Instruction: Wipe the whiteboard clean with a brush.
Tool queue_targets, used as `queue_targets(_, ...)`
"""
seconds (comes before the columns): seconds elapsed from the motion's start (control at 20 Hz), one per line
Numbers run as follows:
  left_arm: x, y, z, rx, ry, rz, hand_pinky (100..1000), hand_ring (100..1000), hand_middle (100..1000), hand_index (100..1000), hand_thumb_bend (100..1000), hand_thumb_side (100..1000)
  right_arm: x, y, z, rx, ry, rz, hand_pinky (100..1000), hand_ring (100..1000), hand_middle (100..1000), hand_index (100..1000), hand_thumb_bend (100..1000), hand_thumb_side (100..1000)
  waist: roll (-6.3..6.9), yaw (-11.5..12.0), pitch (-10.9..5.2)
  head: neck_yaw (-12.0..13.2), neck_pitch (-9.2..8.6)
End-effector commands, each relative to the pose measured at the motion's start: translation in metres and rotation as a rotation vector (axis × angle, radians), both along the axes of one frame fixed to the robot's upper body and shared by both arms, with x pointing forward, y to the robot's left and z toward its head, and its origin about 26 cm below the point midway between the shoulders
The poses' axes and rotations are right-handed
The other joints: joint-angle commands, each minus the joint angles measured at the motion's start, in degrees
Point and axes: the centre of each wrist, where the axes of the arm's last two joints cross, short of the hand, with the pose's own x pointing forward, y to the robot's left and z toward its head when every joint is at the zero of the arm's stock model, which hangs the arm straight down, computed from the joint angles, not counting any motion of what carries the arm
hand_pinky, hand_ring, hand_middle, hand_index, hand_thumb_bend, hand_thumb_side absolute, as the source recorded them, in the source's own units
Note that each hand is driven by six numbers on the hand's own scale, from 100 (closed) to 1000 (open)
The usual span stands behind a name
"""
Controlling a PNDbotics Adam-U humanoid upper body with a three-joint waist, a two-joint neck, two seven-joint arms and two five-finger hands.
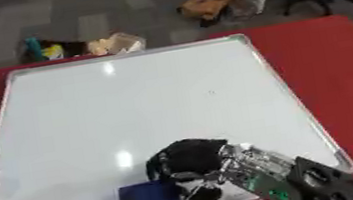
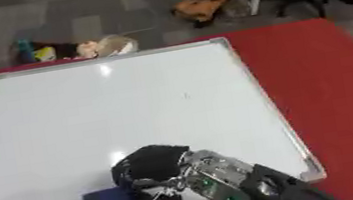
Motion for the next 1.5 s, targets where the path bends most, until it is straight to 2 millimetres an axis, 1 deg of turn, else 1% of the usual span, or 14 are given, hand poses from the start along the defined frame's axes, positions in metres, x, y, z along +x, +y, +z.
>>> queue_targets(0.05, 0.002, -0.001, 0.009, 0.013, -0.027, -0.012, 480, 539, 562, 658, 685, 921, 0.002, 0.002, 0.004, -0.009, -0.02, 0.01, 697, 754, 714, 284, 178, 713, 0.37, 0.1, -0.64, -0.3, -0.01)
queue_targets(0.3, 0.002, -0.001, 0.008, 0.014, -0.025, -0.011, 480, 539, 562, 658, 685, 921, 0.0, 0.005, 0.011, -0.004, -0.034, 0.033, 699, 755, 714, 286, 176, 714, 0.21, 0.2, -0.7, -0.3, 0.04)
queue_targets(0.7, 0.001, 0.0, 0.007, 0.015, -0.02, -0.006, 479, 539, 562, 657, 687, 920, -0.007, 0.009, 0.033, -0.041, -0.086, 0.085, 710, 757, 718, 296, 219, 711, 0.03, 0.0, -1.0, 0.0, 0.15)
queue_targets(0.9, 0.001, 0.0, 0.007, 0.014, -0.018, -0.005, 479, 539, 562, 657, 688, 920, -0.01, 0.01, 0.041, -0.059, -0.109, 0.096, 715, 761, 720, 280, 239, 703, -0.04, -0.2, -1.13, 0.0, 0.21)
queue_targets(1.5, 0.001, -0.001, 0.006, 0.015, -0.016, -0.006, 478, 540, 562, 656, 689, 919, -0.01, 0.017, 0.046, -0.096, -0.131, 0.129, 721, 765, 724, 282, 252, 707, -0.05, -0.1, -1.11, -0.3, 0.22)
